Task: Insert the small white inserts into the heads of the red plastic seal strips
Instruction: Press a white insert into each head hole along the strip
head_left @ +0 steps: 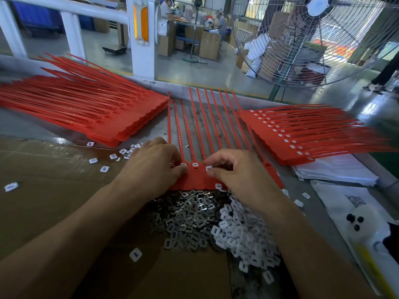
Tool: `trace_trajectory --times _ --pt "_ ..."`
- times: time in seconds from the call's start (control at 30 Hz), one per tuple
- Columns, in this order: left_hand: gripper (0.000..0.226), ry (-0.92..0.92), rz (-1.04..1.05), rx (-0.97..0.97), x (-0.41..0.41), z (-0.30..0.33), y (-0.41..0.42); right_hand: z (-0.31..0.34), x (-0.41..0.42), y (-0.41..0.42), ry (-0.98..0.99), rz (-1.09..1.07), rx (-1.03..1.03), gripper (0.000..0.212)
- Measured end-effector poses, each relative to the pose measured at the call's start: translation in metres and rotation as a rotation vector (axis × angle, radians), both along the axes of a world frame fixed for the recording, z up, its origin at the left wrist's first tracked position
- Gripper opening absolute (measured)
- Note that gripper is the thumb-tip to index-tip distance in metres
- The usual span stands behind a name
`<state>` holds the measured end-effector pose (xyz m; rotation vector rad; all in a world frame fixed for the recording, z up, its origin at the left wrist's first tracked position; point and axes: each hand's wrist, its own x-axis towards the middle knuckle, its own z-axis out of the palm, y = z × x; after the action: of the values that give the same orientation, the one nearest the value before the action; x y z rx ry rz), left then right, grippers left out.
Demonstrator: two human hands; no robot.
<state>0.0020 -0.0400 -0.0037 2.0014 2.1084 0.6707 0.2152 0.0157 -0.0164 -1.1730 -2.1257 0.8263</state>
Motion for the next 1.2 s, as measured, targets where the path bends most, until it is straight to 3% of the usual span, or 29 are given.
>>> trace_trajectory --times 1.2 --pt "0.029 0.025 -0.008 0.0 0.0012 -0.0001 -0.0013 0.002 -0.0051 -0.006 -0.002 -0.028 -0.001 0.013"
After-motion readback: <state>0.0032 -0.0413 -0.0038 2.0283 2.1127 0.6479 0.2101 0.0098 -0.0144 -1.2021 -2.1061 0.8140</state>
